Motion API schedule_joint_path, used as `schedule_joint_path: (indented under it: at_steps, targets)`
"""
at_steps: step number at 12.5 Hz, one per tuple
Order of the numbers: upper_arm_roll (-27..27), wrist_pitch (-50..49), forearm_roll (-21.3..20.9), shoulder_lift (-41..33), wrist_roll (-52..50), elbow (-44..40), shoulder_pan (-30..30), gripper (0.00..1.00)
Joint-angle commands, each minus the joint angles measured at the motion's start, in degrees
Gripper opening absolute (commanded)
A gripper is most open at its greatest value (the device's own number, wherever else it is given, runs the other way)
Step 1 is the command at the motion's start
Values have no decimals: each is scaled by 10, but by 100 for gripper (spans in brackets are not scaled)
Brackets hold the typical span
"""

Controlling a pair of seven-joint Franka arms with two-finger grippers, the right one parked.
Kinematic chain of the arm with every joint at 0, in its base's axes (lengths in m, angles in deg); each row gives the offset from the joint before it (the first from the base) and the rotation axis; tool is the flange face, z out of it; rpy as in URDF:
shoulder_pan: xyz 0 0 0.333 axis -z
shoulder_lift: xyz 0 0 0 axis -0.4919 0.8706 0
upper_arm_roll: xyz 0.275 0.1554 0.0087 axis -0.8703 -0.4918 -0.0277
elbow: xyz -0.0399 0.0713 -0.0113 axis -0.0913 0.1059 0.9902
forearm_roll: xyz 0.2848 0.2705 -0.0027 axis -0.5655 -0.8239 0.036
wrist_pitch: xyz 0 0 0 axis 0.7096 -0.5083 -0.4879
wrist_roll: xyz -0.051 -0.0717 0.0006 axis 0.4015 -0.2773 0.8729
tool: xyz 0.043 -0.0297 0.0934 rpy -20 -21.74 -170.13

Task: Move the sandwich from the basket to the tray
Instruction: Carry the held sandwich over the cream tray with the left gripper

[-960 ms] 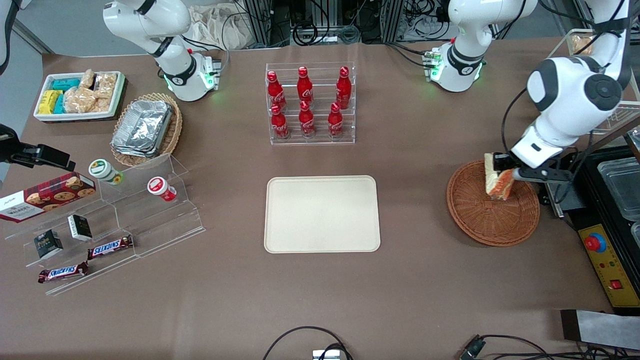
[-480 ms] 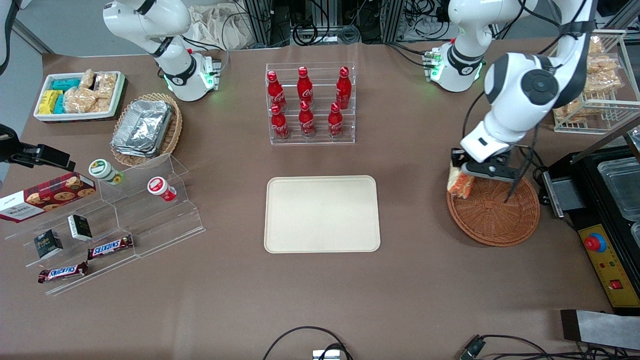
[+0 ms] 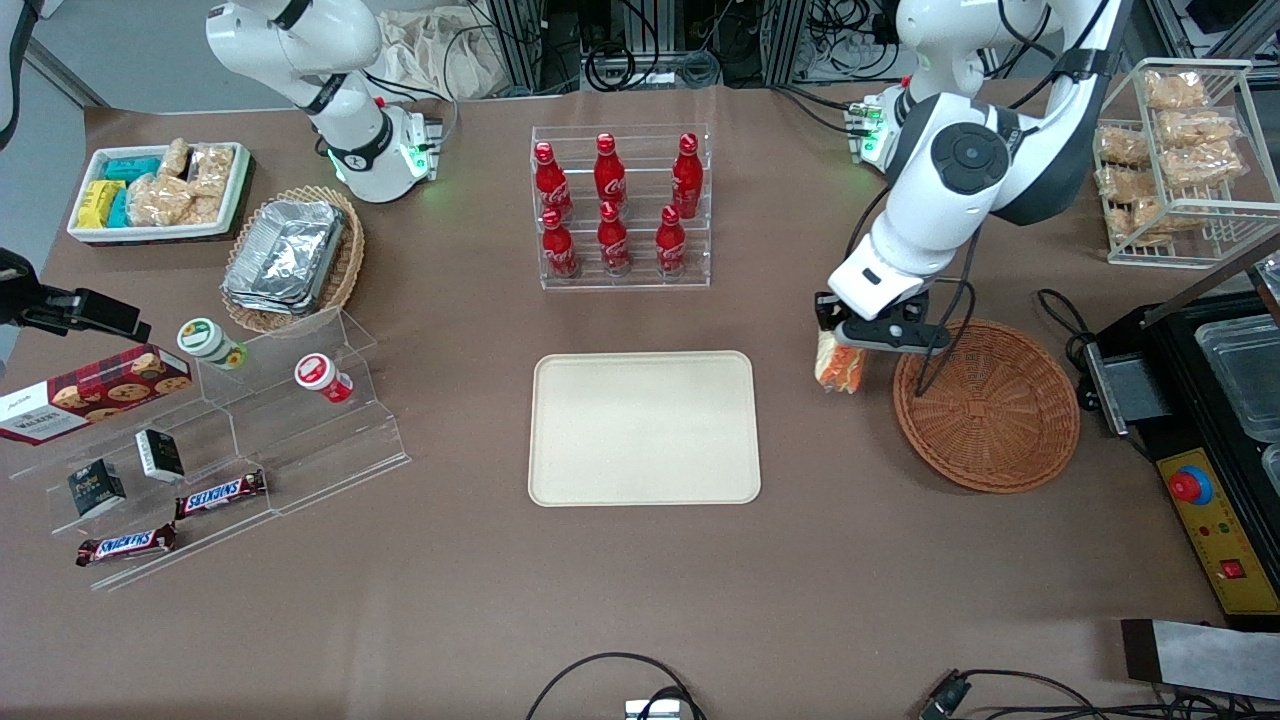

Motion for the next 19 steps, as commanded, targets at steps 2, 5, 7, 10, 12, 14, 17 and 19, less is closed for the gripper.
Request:
schedule_joint_path:
  at_steps: [2, 5, 7, 10, 12, 14, 17, 19]
  targets:
    - [37, -26, -70, 84, -106, -81, -3, 22]
    - [60, -26, -120, 134, -170, -117, -3, 22]
    - [74, -26, -146, 163, -200, -138, -2, 22]
    - [80, -25, -191, 210, -244, -170, 28, 23]
    - [79, -25, -205, 239, -247, -193, 41, 23]
    - [80, -24, -233, 268, -251, -207, 49, 26]
    - [79, -22, -267, 314, -251, -236, 65, 26]
    - [79, -22, -283, 342, -251, -253, 77, 26]
